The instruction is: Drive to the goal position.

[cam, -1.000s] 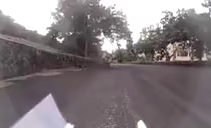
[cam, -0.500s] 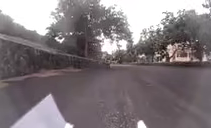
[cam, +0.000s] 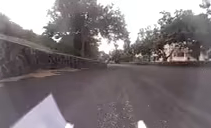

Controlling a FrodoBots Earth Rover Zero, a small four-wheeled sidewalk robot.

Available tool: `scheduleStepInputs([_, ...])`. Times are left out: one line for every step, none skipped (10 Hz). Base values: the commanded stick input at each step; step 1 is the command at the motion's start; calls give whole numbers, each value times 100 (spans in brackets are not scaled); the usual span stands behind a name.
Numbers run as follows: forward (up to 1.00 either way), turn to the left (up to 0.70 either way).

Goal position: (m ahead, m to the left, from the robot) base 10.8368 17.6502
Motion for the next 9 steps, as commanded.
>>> scheduleStepInputs([20, 0])
scheduleStepInputs([20, 0])
scheduleStepInputs([20, 0])
scheduleStepInputs([20, 0])
scheduleStepInputs([20, 0])
scheduleStepInputs([20, 0])
scheduleStepInputs([20, 0])
scheduleStepInputs([20, 0])
scheduleStepInputs([20, 0])
